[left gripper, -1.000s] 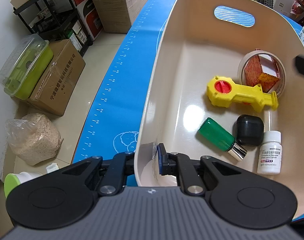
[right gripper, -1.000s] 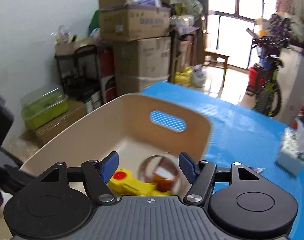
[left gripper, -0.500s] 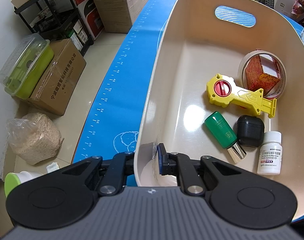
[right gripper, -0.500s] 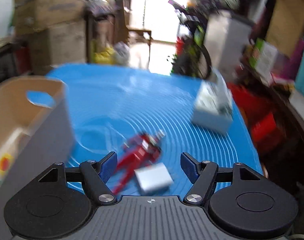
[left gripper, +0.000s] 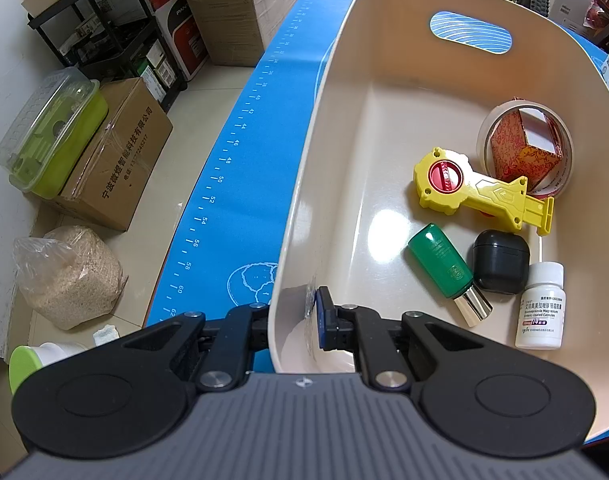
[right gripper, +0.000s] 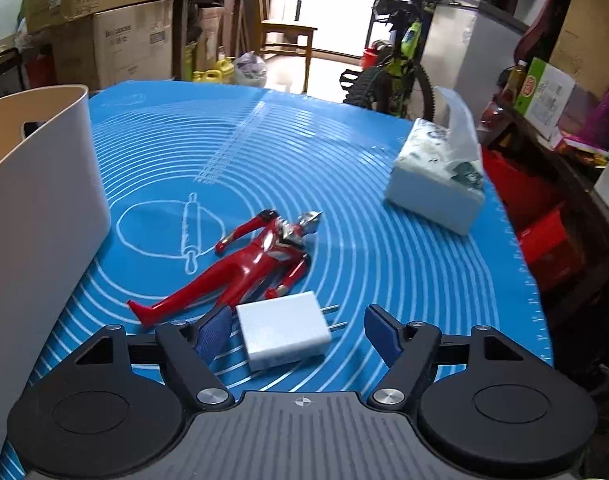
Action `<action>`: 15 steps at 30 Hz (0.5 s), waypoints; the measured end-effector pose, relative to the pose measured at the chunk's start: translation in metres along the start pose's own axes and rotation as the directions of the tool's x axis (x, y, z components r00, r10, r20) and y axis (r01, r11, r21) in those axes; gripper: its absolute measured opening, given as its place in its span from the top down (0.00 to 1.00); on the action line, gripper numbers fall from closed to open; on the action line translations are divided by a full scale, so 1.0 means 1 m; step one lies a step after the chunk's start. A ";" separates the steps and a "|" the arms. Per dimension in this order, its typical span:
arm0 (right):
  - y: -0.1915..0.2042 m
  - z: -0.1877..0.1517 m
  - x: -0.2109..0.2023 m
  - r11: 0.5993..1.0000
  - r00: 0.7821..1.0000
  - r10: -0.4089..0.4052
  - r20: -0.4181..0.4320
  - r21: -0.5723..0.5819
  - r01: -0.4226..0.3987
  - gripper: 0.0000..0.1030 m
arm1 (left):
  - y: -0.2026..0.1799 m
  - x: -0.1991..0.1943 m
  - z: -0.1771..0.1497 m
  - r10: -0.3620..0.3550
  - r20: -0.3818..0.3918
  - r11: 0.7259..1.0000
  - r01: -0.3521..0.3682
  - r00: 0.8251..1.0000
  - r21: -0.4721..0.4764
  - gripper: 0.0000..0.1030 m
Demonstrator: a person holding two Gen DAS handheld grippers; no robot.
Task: Organize rigid objects
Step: 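Grasp the white charger plug with the right gripper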
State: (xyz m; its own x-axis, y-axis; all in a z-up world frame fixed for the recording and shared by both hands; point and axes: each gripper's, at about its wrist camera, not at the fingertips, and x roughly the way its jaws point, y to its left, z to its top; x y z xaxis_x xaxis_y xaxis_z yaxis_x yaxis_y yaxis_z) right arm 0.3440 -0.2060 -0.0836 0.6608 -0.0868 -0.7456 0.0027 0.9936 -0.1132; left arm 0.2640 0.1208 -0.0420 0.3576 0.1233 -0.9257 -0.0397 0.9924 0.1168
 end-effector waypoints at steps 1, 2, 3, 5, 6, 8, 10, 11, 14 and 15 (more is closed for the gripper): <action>0.002 -0.001 0.002 1.000 1.000 -0.015 -0.002 -0.012 0.015 0.24 | 0.000 0.000 0.000 0.000 0.000 1.000 0.000 1.000 0.000 0.85; 0.002 -0.002 0.004 1.000 1.000 -0.017 -0.009 -0.020 0.017 0.24 | 0.000 0.000 0.000 0.002 0.000 1.000 -0.002 1.000 0.001 0.85; 0.002 -0.003 0.008 1.000 1.000 -0.017 -0.016 -0.020 0.016 0.25 | 0.000 0.000 0.000 0.004 0.000 1.000 -0.004 1.000 0.002 0.85; -0.001 -0.005 0.010 1.000 1.000 -0.008 0.007 -0.012 0.008 0.25 | 0.000 -0.001 0.000 0.006 0.000 1.000 -0.006 1.000 0.004 0.85; -0.002 -0.006 0.010 1.000 1.000 0.000 0.015 -0.014 0.000 0.26 | 0.000 0.000 0.000 0.006 0.000 1.000 -0.006 1.000 0.003 0.85; -0.005 -0.008 0.011 0.999 0.999 0.037 0.025 0.003 -0.037 0.32 | 0.000 -0.001 0.000 0.005 0.000 1.000 -0.005 1.000 0.002 0.85; -0.005 -0.007 0.011 0.999 0.999 0.039 0.021 0.018 -0.039 0.36 | 0.000 -0.001 0.000 0.005 0.000 1.000 -0.005 1.000 0.002 0.85; -0.005 -0.007 0.010 0.999 0.999 0.037 0.019 0.019 -0.038 0.36 | 0.000 -0.001 0.000 0.005 0.000 1.000 -0.005 1.000 0.002 0.85; -0.003 -0.009 0.007 0.999 0.999 0.031 0.027 0.011 -0.031 0.36 | 0.001 -0.001 0.001 0.002 0.000 1.000 -0.002 1.000 0.000 0.85; -0.002 -0.009 0.004 1.000 0.999 0.021 0.036 0.003 -0.021 0.36 | 0.002 -0.002 0.001 0.001 0.000 1.000 -0.001 1.000 0.000 0.85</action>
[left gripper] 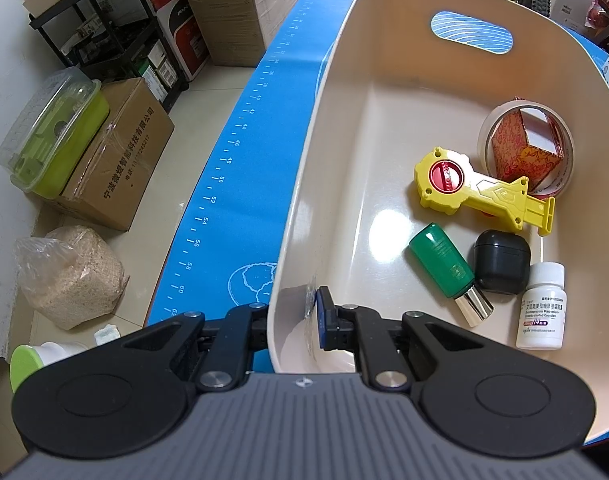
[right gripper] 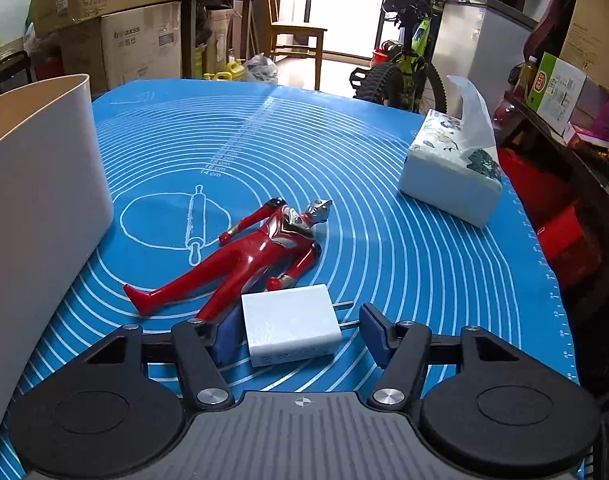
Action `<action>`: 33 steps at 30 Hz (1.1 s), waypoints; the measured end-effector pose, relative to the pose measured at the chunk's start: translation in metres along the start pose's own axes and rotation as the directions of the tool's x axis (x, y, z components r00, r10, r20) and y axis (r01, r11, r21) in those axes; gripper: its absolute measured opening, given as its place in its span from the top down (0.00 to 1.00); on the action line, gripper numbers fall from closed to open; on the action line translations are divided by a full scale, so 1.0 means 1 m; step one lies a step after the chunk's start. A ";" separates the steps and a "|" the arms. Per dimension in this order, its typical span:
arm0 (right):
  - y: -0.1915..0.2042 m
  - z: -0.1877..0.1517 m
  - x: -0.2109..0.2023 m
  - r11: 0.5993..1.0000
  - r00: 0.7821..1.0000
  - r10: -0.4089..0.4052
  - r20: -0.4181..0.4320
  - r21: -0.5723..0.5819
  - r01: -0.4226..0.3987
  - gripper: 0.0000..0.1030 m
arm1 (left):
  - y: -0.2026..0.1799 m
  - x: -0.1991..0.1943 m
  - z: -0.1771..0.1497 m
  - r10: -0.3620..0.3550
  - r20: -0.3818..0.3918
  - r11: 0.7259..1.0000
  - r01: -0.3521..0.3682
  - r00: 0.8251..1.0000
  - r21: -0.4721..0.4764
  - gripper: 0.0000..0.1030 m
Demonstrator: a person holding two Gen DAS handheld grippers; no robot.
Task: Organize rigid objects
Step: 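Grasp the white charger plug with the right gripper, then carry the white charger plug into the basket and release it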
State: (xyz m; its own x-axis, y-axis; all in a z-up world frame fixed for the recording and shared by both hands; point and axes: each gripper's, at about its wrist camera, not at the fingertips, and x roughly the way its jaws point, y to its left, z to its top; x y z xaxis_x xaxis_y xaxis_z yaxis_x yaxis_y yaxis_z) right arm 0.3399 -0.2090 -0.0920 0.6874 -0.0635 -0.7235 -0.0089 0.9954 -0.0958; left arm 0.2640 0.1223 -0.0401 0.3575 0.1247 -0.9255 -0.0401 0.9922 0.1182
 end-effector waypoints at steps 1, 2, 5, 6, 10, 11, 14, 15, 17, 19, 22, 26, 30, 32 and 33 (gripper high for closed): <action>0.000 0.001 -0.003 1.000 1.000 -0.013 0.013 -0.004 0.013 0.37 | 0.000 0.000 0.000 0.000 0.000 1.000 0.000 1.000 0.000 0.85; -0.001 0.004 -0.007 1.000 1.000 -0.018 0.022 0.004 0.018 0.37 | 0.000 0.000 0.000 0.000 0.000 1.000 0.000 1.000 0.001 0.85; -0.001 0.014 -0.024 0.999 0.998 -0.021 0.064 0.032 0.019 0.37 | 0.000 0.000 0.000 0.000 0.001 1.000 0.000 1.000 0.000 0.85; 0.000 0.018 -0.030 0.999 0.996 -0.018 0.086 0.035 0.015 0.37 | 0.000 0.000 0.000 0.000 0.001 1.000 0.000 1.000 0.000 0.85; 0.006 0.029 -0.053 0.999 0.989 0.003 0.149 0.049 -0.011 0.37 | 0.000 0.000 0.000 0.001 0.001 1.000 -0.001 1.000 0.001 0.85; 0.009 0.032 -0.059 0.999 0.986 0.009 0.165 0.049 -0.017 0.37 | 0.000 0.000 0.000 0.000 0.001 1.000 0.000 1.000 0.001 0.85; 0.021 0.040 -0.080 0.998 0.974 0.041 0.221 0.037 -0.050 0.37 | 0.000 0.000 0.000 0.001 0.000 1.000 -0.001 1.000 0.001 0.85; 0.026 0.042 -0.088 0.997 0.969 0.059 0.241 0.031 -0.068 0.37 | 0.000 0.000 0.000 0.001 0.001 1.000 -0.001 1.000 0.001 0.85; 0.039 0.048 -0.102 0.993 0.956 0.106 0.274 0.015 -0.115 0.37 | 0.001 0.000 0.000 0.001 0.001 1.000 -0.001 1.000 0.001 0.85; 0.055 0.054 -0.114 0.987 0.941 0.157 0.298 -0.014 -0.161 0.37 | 0.001 0.000 0.000 0.000 0.001 1.000 0.000 1.000 0.002 0.85; 0.080 0.059 -0.128 0.971 0.922 0.238 0.306 -0.071 -0.227 0.37 | 0.000 0.000 0.000 0.001 0.001 1.000 -0.001 1.000 0.002 0.85; 0.114 0.059 -0.130 0.938 0.907 0.345 0.243 -0.115 -0.326 0.37 | 0.001 0.001 0.000 0.001 0.001 1.000 -0.001 1.000 0.002 0.85; 0.149 0.053 -0.125 0.915 0.905 0.388 0.172 -0.190 -0.357 0.37 | 0.000 0.001 0.000 0.001 0.001 1.000 -0.001 1.000 0.002 0.85; 0.163 0.046 -0.123 0.905 0.909 0.394 0.133 -0.227 -0.359 0.37 | 0.000 0.001 0.000 0.002 0.001 1.000 -0.002 1.000 0.003 0.85; 0.170 0.043 -0.122 0.901 0.913 0.391 0.113 -0.248 -0.355 0.37 | 0.000 0.001 0.000 0.002 0.001 1.000 -0.002 1.000 0.003 0.85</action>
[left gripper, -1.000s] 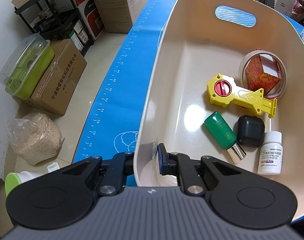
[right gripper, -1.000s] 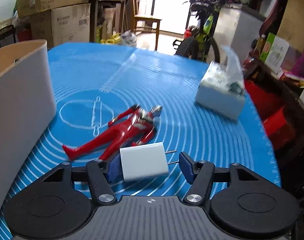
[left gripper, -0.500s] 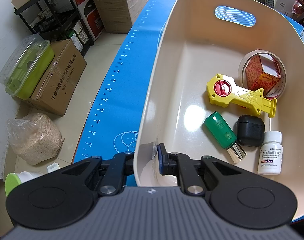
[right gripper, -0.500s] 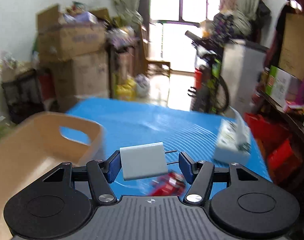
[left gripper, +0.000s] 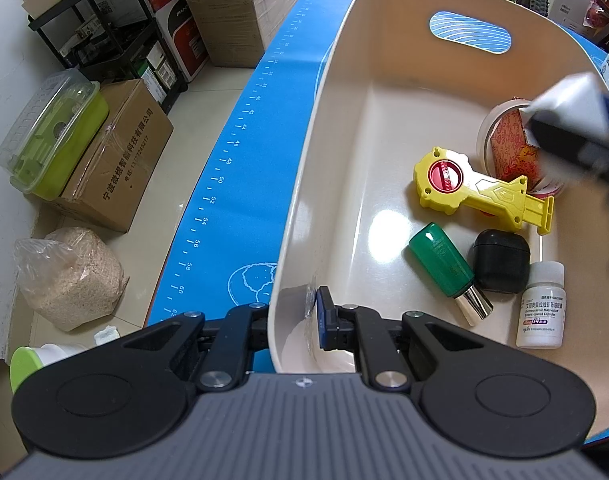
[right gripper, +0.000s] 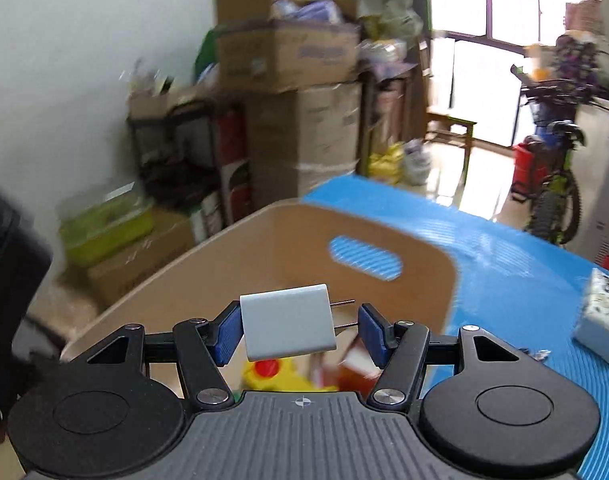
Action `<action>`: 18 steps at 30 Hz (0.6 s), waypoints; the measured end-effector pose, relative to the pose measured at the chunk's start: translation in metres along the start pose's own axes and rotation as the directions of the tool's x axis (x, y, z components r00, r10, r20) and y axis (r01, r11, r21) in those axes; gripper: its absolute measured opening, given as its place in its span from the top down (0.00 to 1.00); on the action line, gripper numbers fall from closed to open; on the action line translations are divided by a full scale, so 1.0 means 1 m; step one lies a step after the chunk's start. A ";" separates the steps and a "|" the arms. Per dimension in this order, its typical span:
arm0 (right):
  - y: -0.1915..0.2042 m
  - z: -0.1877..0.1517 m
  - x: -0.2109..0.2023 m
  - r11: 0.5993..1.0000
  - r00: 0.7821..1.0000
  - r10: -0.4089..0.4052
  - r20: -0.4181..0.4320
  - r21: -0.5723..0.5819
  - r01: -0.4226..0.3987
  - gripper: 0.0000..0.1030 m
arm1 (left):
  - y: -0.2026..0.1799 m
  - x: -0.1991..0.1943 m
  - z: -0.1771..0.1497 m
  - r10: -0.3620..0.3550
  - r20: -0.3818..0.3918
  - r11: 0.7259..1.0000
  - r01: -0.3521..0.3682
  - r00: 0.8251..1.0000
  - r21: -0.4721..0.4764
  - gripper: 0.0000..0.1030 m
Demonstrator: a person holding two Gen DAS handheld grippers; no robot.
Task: Organize rigid objects
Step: 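Carry the white charger plug into the basket and release it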
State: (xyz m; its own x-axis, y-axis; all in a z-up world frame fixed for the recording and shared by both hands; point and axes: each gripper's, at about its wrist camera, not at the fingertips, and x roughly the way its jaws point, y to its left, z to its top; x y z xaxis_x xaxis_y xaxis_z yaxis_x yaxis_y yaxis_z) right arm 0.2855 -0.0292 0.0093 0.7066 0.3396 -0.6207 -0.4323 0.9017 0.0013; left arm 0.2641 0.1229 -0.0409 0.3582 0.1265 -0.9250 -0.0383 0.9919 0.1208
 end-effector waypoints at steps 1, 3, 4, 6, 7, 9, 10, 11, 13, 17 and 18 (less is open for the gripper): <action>0.006 -0.002 0.004 1.000 1.000 0.001 -0.021 -0.021 -0.002 0.37 | 0.000 0.000 0.000 0.000 0.000 1.000 0.000 1.000 0.000 0.85; 0.015 -0.007 0.011 0.998 0.998 -0.002 -0.065 -0.062 -0.002 0.37 | 0.000 0.000 0.000 0.000 0.000 1.000 0.000 1.000 0.000 0.85; 0.020 -0.008 0.014 0.997 0.996 -0.003 -0.091 -0.079 -0.004 0.37 | 0.000 0.000 0.000 0.000 0.000 1.000 0.000 1.000 0.000 0.85; 0.026 -0.013 0.021 0.997 0.991 0.008 -0.134 -0.080 -0.019 0.37 | 0.000 0.000 0.000 0.000 0.000 1.000 0.000 1.000 0.000 0.85; 0.027 -0.015 0.023 0.996 0.988 0.011 -0.156 -0.082 -0.024 0.37 | 0.000 0.000 0.000 0.000 0.000 1.000 0.000 1.000 0.000 0.85; 0.029 -0.014 0.022 0.996 0.988 0.004 -0.157 -0.087 -0.018 0.37 | 0.000 0.000 0.000 0.001 0.000 1.000 -0.001 1.000 -0.001 0.85; 0.028 -0.014 0.022 0.997 0.986 0.008 -0.167 -0.079 -0.021 0.37 | 0.000 0.000 0.000 0.001 0.000 1.000 -0.001 1.000 0.000 0.85; 0.027 -0.014 0.024 0.998 0.982 0.012 -0.186 -0.064 -0.025 0.36 | 0.000 0.000 0.000 0.001 0.000 1.000 -0.001 1.000 0.001 0.85; 0.019 -0.013 0.025 0.999 0.978 0.034 -0.205 -0.018 -0.039 0.33 | 0.000 0.000 0.000 0.001 0.000 1.000 -0.001 1.000 0.001 0.85; 0.007 -0.010 0.014 0.998 0.985 0.051 -0.163 0.029 -0.047 0.33 | 0.000 0.001 0.001 0.001 0.000 1.000 -0.001 1.000 0.001 0.85; 0.003 -0.007 0.010 0.998 0.989 0.047 -0.143 0.038 -0.042 0.30 | 0.000 0.001 0.001 0.002 0.000 1.000 -0.002 1.000 0.002 0.85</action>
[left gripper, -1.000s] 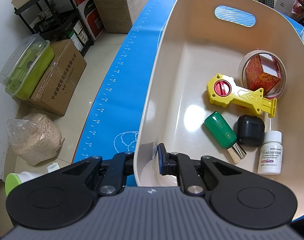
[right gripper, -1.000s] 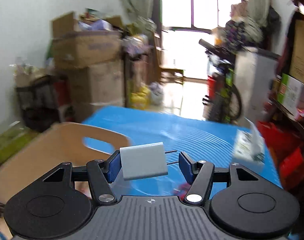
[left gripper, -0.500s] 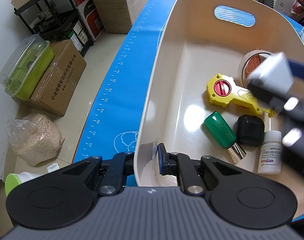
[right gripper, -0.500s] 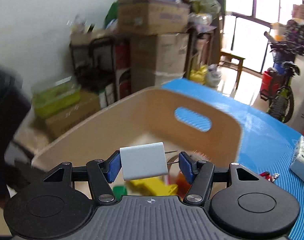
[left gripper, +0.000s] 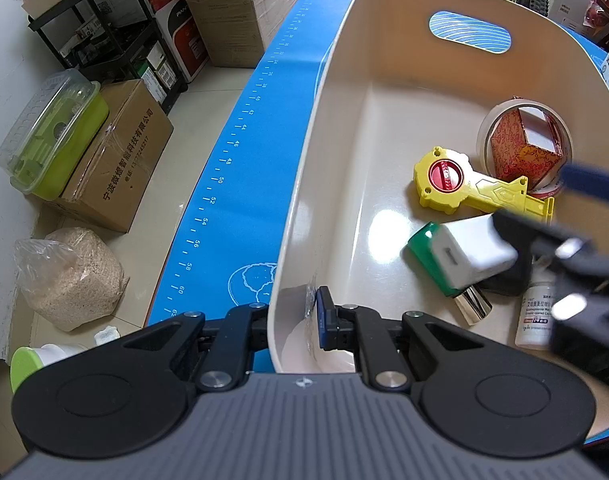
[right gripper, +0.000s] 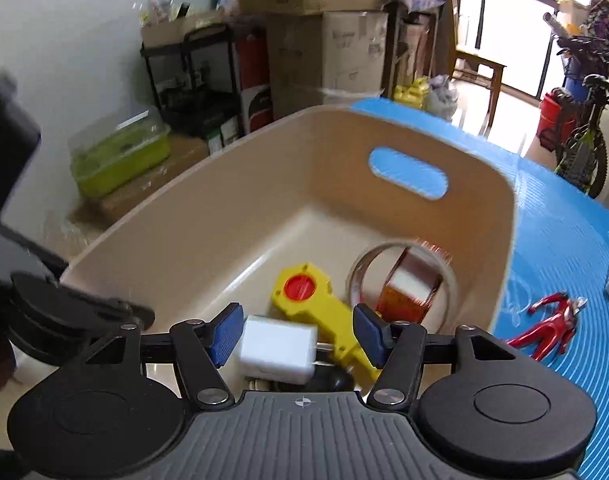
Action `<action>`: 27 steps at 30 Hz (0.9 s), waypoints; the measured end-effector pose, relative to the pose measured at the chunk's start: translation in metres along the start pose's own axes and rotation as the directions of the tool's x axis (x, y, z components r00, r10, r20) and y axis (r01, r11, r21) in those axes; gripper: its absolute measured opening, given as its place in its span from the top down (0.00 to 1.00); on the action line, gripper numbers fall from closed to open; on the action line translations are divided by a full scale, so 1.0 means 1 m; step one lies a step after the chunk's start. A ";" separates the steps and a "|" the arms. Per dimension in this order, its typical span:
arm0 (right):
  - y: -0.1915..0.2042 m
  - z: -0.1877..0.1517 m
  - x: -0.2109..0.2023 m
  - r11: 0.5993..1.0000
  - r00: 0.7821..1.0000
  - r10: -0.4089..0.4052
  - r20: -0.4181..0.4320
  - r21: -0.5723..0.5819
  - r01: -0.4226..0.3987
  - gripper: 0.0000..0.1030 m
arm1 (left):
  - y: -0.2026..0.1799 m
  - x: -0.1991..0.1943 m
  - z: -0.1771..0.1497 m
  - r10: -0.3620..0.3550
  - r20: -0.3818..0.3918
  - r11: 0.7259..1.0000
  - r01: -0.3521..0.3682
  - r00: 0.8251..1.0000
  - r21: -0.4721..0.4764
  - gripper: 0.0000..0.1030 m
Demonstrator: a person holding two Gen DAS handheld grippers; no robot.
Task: Organize rigid objects
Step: 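Carry the white charger plug into the basket and release it, then grasp the red action figure with the right gripper and lift it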
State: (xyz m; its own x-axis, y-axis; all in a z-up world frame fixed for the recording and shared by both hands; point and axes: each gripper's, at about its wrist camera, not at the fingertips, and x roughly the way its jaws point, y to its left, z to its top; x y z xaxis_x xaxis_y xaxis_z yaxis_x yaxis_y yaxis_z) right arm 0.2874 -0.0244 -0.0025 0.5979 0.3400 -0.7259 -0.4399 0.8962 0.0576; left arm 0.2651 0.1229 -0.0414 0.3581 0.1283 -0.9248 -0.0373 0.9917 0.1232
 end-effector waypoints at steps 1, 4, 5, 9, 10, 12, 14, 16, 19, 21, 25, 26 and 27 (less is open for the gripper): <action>-0.005 0.004 -0.006 1.000 1.000 -0.007 0.030 0.015 0.006 0.28 | 0.000 0.000 0.000 0.000 0.000 1.000 0.000 1.000 0.000 0.85; -0.022 0.011 -0.023 0.997 0.994 -0.047 0.102 0.063 0.041 0.25 | -0.001 0.001 0.000 0.000 0.000 1.000 0.000 1.000 -0.001 0.85; -0.031 0.014 -0.028 0.994 0.989 -0.077 0.122 0.084 0.067 0.25 | -0.001 0.001 0.000 0.000 0.000 1.000 0.000 1.000 0.000 0.85; -0.070 0.014 -0.036 0.964 0.959 -0.231 0.161 0.168 0.204 0.21 | -0.001 0.001 0.001 0.001 -0.001 1.000 -0.001 1.000 0.001 0.85; -0.084 0.012 -0.036 0.950 0.949 -0.272 0.159 0.200 0.239 0.21 | 0.000 0.001 0.001 0.001 -0.001 1.000 -0.001 1.000 0.001 0.85; -0.109 0.008 -0.036 0.918 0.935 -0.329 0.135 0.276 0.283 0.21 | 0.000 0.001 0.001 0.001 -0.001 1.000 -0.001 1.000 0.000 0.85; -0.134 0.004 -0.033 0.885 0.933 -0.348 0.098 0.364 0.292 0.21 | -0.001 0.001 0.001 0.001 -0.001 1.000 -0.001 1.000 0.000 0.85; -0.153 -0.002 -0.026 0.852 0.932 -0.355 0.068 0.434 0.293 0.21 | -0.001 0.001 0.000 0.003 -0.001 1.000 -0.003 1.000 0.001 0.85; -0.173 -0.015 -0.009 0.812 0.924 -0.383 0.001 0.477 0.336 0.21 | 0.000 0.001 0.000 0.006 -0.001 1.000 -0.006 1.000 0.002 0.84; -0.180 -0.022 0.004 0.799 0.918 -0.395 -0.045 0.476 0.367 0.21 | -0.001 0.000 0.000 0.008 -0.001 1.000 -0.008 1.000 0.003 0.84; -0.188 -0.032 0.030 0.787 0.896 -0.429 -0.112 0.441 0.432 0.21 | -0.001 0.000 0.000 0.007 -0.001 1.000 -0.007 1.000 0.004 0.84; -0.190 -0.036 0.035 0.784 0.892 -0.433 -0.126 0.436 0.442 0.21 | -0.002 0.000 0.000 0.007 -0.002 1.000 -0.007 1.000 0.005 0.84; -0.193 -0.037 0.039 0.782 0.891 -0.433 -0.138 0.435 0.447 0.21 | -0.002 0.000 0.001 0.007 -0.002 1.000 -0.007 1.000 0.005 0.84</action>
State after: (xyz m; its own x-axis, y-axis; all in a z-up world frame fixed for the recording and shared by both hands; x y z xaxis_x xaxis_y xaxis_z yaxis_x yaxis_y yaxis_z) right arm 0.3708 -0.1945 -0.0677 0.6308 -0.1245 -0.7659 0.2150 0.9764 0.0183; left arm 0.2658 0.1211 -0.0416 0.3562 0.1354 -0.9246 -0.0352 0.9907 0.1315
